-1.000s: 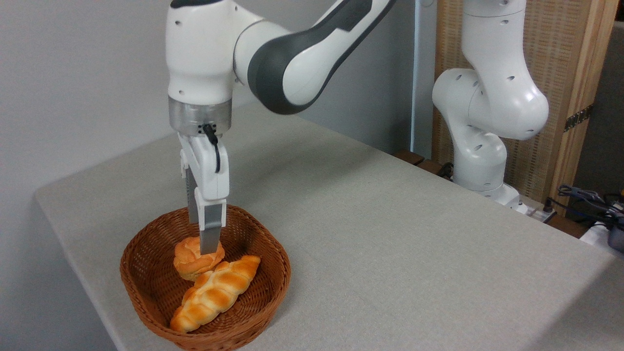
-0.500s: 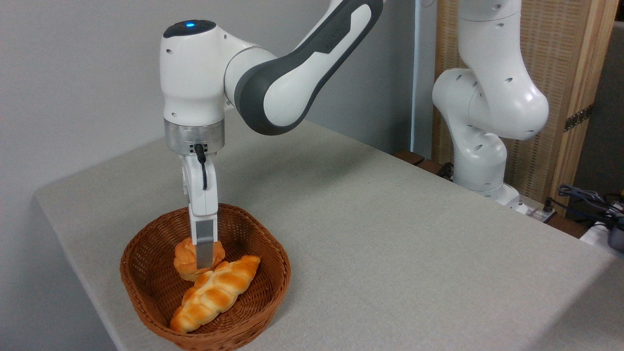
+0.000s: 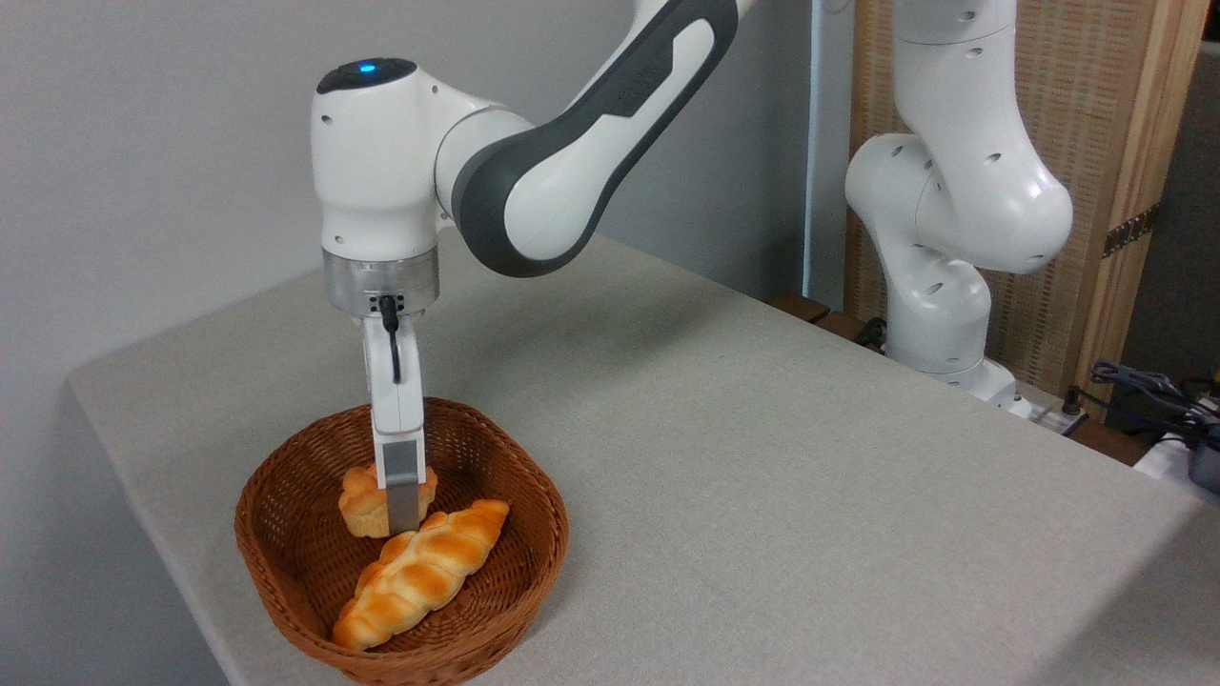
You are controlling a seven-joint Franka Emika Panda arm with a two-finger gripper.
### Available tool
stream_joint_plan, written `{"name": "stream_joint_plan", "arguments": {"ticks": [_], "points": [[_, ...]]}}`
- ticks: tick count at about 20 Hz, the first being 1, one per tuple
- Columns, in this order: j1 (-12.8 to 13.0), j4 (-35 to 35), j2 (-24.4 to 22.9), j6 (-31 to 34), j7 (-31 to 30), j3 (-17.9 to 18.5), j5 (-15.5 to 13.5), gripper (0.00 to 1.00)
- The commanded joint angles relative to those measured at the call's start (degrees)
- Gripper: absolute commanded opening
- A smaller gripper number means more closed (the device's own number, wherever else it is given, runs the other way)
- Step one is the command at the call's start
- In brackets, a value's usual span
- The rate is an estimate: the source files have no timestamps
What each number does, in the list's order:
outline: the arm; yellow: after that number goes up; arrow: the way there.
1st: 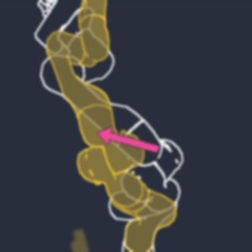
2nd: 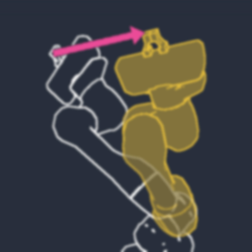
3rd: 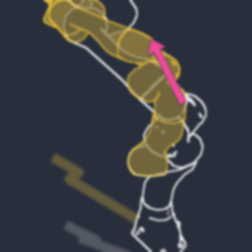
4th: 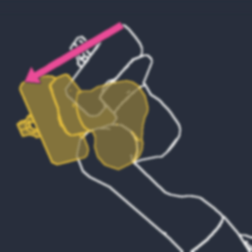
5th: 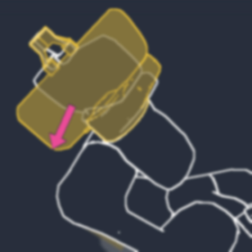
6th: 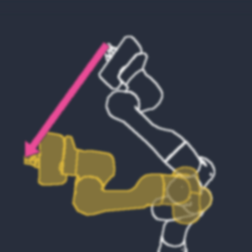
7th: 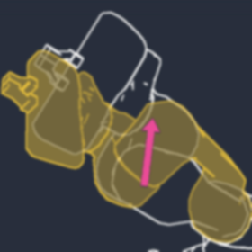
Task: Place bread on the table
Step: 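Lower the gripper onto the round orange bun and close on it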
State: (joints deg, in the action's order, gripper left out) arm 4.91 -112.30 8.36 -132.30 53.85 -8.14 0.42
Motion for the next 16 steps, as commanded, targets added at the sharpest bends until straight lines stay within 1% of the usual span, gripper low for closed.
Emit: {"name": "stream_joint_plan", "arguments": {"ticks": [1, 2, 3, 4, 5, 7, 9, 11, 16], "points": [[-0.08, -0.99, 0.08, -1.82, 0.82, -0.3, 0.54, 1.0], [-0.08, -0.99, 0.16, -1.82, 0.82, -0.3, 0.54, 0.97], [-0.08, -0.99, 0.17, -1.91, 0.74, -0.3, 0.54, 0.85], [-0.08, -0.99, 0.17, -1.91, 0.82, -0.3, 0.54, 0.76], [-0.08, -0.99, 0.17, -1.82, 0.82, -0.3, 0.63, 0.69], [-0.08, -0.99, 0.17, -1.82, 0.82, -0.38, 0.63, 0.59], [-0.08, -0.99, 0.17, -1.82, 0.82, -0.38, 0.63, 0.53], [-0.08, -0.99, 0.17, -1.82, 0.82, -0.38, 0.63, 0.45], [-0.08, -0.99, 0.08, -1.73, 0.74, -0.38, 0.63, 0.36]]}}
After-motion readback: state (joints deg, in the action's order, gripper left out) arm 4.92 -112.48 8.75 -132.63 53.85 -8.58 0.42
